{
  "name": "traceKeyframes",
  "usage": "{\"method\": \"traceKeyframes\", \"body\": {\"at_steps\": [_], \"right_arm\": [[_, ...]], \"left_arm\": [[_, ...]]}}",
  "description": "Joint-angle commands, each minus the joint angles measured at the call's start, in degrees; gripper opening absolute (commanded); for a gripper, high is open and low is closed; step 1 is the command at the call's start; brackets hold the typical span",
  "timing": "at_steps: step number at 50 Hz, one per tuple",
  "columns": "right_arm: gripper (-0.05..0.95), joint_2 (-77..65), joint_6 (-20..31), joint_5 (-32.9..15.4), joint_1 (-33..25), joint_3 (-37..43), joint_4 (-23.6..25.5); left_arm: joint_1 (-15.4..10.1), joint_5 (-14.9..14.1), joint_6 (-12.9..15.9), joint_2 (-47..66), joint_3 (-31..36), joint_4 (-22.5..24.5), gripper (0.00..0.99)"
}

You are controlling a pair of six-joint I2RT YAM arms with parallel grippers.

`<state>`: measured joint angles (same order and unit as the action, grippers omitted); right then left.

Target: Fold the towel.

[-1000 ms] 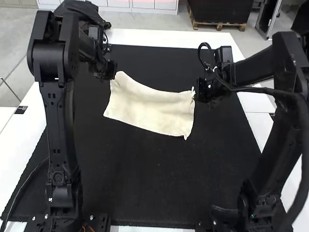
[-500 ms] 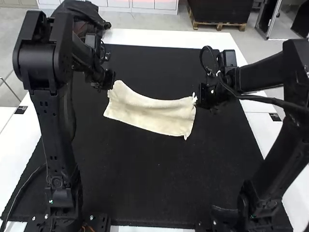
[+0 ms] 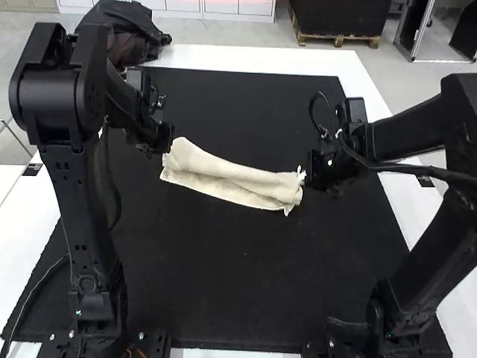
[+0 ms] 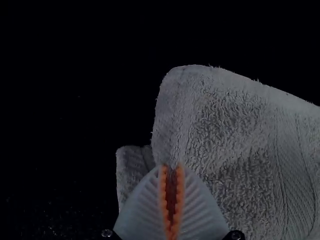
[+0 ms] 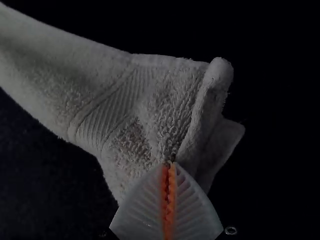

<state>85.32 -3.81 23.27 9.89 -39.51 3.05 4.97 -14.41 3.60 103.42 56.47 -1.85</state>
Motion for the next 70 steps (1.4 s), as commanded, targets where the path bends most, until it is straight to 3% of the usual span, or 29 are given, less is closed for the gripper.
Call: {"method": "traceKeyframes", "body": {"at_steps": [1,26,52,55,59,60,62,64,67,70], "right_arm": [[-0.03,-0.9,0.5,0.3,-0.4,1.4,-1.6],[-0.03,5.4,1.9,-1.2,-0.4,4.3,-10.3],[-0.02,10.4,2.2,-3.0,-0.7,4.3,-16.0],[0.07,10.8,2.2,-3.3,-0.7,4.3,-16.2],[0.36,11.4,2.1,-5.0,-0.7,4.2,-16.4],[0.48,11.4,2.0,-5.6,-0.7,4.1,-16.4],[0.6,11.5,1.8,-6.2,-0.7,4.0,-16.3],[0.7,11.5,1.8,-6.2,-0.7,3.9,-16.2],[0.81,11.5,1.7,-6.2,-0.7,3.7,-16.1],[0.9,11.4,1.6,-6.2,-0.8,3.4,-15.5]], "left_arm": [[1.0,0.4,-0.5,-1.7,-1.3,1.8,0.028],[1.0,1.6,-2.8,-0.5,-8.1,15.5,0.028],[0.9,2.5,-2.6,6.6,-7.6,22.6,0.028],[0.9,3.2,-2.6,7.3,-7.6,23.6,0.028],[1.0,3.5,-2.6,8.1,-7.6,24.5,0.041],[1.0,3.5,-2.7,8.2,-7.6,24.6,0.067],[1.0,3.5,-3.2,8.1,-7.7,24.7,0.2],[1.0,3.5,-3.4,8.2,-7.6,24.7,0.385],[1.0,3.5,-3.6,8.0,-7.6,24.6,0.77],[1.1,3.5,-3.7,7.9,-7.6,24.6,0.936]]}}
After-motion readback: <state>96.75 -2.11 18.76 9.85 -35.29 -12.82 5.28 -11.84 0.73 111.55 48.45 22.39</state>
